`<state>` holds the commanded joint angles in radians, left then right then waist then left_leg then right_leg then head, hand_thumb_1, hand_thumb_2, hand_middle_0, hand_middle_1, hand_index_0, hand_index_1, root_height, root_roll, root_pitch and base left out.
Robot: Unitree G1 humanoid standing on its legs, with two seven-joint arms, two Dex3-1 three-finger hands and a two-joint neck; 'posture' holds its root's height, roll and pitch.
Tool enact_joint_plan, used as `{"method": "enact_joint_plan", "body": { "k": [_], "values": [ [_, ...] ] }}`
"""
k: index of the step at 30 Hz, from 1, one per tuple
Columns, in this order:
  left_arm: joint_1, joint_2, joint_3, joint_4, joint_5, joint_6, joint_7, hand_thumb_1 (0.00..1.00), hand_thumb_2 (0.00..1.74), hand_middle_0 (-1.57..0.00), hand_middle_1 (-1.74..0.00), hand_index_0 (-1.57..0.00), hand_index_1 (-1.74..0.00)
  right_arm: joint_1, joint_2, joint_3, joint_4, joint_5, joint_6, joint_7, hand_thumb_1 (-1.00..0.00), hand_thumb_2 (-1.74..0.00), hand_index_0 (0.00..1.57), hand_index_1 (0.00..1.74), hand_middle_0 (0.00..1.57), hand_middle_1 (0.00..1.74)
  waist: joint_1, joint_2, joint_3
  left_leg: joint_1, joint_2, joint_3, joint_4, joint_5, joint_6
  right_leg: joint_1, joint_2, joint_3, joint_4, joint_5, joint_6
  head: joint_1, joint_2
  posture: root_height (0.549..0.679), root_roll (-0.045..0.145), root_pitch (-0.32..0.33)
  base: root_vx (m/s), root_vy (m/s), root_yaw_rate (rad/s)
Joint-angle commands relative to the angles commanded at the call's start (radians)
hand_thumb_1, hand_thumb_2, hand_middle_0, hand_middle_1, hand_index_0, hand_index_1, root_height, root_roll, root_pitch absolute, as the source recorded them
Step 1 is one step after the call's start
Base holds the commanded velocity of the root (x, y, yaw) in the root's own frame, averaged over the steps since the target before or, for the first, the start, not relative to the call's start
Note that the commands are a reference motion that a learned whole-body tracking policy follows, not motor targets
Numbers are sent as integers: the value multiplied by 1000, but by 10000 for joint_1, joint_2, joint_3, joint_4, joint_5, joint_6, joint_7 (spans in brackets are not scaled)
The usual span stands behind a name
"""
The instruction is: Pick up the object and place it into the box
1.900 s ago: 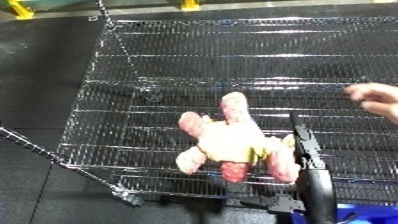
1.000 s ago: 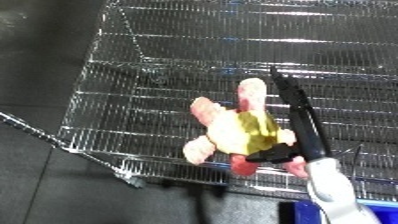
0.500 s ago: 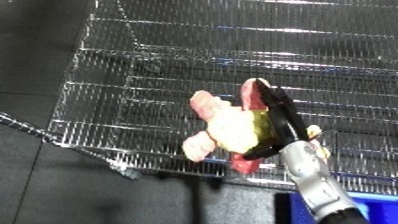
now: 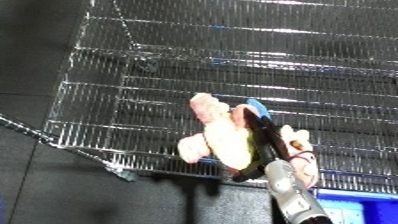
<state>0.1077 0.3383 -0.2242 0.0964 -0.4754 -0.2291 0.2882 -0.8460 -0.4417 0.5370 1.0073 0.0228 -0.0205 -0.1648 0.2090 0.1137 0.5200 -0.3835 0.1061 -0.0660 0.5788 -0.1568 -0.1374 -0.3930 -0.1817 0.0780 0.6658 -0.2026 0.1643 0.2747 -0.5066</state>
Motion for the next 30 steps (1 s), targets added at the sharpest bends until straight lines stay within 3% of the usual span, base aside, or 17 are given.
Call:
{"method": "enact_joint_plan", "body": {
  "k": [12, 21, 30],
  "values": [
    [-62, 20, 92, 155, -175, -5, -90, 1000, 1740, -1570, -1740, -1570, -1740, 3, -37, -154, -534, 169, -33, -130, -1000, -1740, 1570, 1740, 1570, 1740, -159, -90, 0, 271, 49, 86, -225, 29, -34, 198, 21, 13, -100, -68, -1, 138, 303, 640, 35, -44, -8, -2, -15],
    [-224, 107, 64, 250, -246, 39, -196, 1000, 1740, -1570, -1740, -1570, -1740, 134, -629, -596, -1535, 477, -148, -422, -1000, -1740, 1570, 1740, 1570, 1740, -324, -142, 0, 461, 91, 132, -276, 59, -46, 311, 11, 42, -53, -92, -6, 251, 356, 639, 39, -62, -12, -21, -19],
    [-420, 83, 228, 447, -119, 105, -168, 1000, 1740, -1570, -1740, -1570, -1740, 1152, -1385, -1752, -4098, 574, -494, -1061, -1000, -1740, 1570, 1740, 1570, 1740, -744, -252, 0, 668, 179, 246, -264, 33, 7, 371, 16, 106, 43, -98, 14, 283, 550, 637, 44, -86, -12, -25, -49]
  ]
}}
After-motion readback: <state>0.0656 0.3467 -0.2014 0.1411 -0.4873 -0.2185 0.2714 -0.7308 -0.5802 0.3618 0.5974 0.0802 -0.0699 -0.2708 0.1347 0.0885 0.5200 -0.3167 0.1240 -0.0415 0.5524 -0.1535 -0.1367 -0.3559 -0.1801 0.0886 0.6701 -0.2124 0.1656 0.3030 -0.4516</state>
